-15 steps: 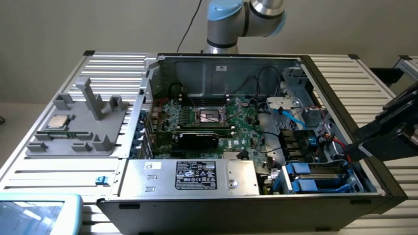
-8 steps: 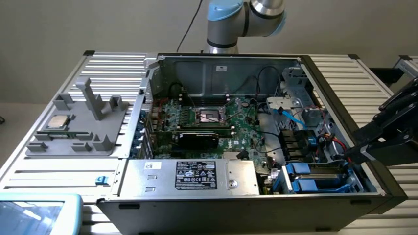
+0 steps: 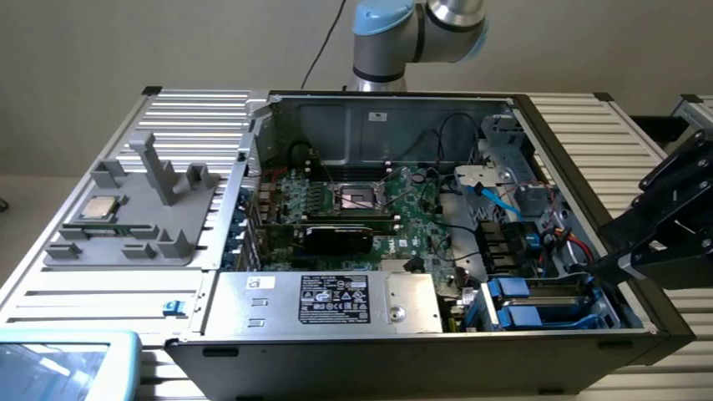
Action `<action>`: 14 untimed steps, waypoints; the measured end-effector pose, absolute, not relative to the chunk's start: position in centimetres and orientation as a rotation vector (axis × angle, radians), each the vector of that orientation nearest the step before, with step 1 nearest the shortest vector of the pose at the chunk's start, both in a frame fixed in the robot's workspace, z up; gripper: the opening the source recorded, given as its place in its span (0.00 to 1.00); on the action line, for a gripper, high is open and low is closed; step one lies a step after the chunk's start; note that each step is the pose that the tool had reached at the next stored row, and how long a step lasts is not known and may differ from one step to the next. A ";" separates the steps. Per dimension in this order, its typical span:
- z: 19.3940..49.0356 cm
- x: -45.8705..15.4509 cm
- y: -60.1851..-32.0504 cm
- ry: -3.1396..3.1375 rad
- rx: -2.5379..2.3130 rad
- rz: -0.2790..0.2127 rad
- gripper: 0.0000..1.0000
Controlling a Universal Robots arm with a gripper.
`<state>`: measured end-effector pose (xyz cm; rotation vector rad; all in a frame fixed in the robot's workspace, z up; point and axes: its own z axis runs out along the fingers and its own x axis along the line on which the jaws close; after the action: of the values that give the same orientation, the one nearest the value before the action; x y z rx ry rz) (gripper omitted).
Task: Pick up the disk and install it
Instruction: 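Insert the first disk wire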
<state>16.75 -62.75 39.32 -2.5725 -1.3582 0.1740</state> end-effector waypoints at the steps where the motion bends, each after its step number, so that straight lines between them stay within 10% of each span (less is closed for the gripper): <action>1: 39.3 16.8 -62.7 -1.384 -2.560 0.177 0.50; 14: 39.3 16.8 -62.7 -1.685 -2.396 0.226 0.50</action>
<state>16.76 -62.75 39.27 -2.3964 -1.6850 0.2256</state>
